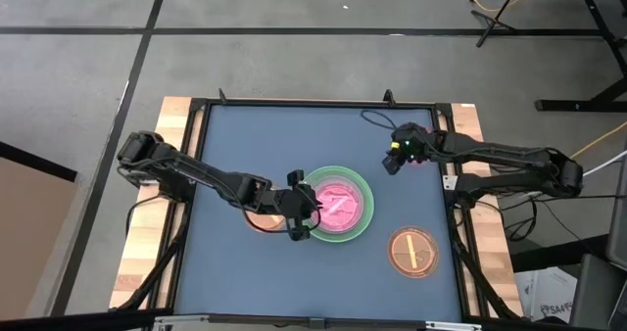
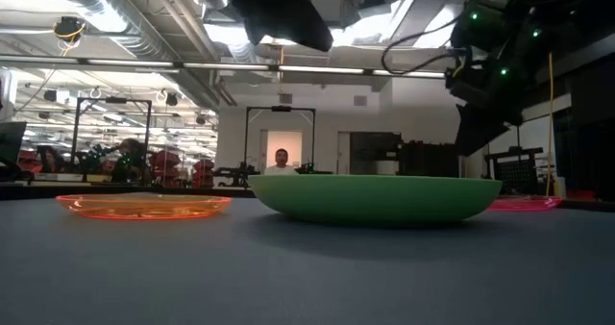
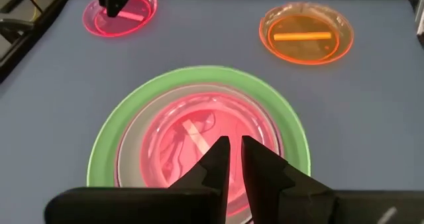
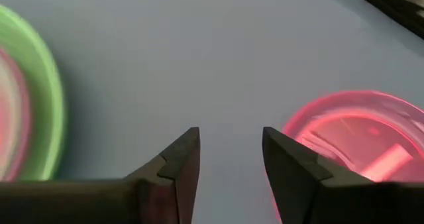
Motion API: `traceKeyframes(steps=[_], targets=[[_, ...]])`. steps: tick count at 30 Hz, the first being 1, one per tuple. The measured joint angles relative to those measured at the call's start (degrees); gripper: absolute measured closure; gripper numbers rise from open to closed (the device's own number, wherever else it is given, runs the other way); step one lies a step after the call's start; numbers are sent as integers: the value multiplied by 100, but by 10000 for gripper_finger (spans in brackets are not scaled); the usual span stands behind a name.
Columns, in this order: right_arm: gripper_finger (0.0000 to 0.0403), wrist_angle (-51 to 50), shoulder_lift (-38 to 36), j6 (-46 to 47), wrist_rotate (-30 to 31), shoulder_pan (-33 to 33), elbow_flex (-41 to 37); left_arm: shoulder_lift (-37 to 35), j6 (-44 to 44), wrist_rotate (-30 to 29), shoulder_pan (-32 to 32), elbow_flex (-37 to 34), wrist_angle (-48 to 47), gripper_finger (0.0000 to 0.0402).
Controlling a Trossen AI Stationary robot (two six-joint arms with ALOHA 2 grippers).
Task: Stack plastic plates
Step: Stack the light pink plate on top of the light pink plate
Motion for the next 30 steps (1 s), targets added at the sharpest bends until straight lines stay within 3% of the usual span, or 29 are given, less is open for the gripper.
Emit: traceKeyframes(steps=[15,30], targets=[[248,-518,0,-20,-6,-1167,-18,6,-20,0,0,0,-70,370],[248,-69,0,-23,-474,-1231,-774,11,-46,0,0,0,-68,370]])
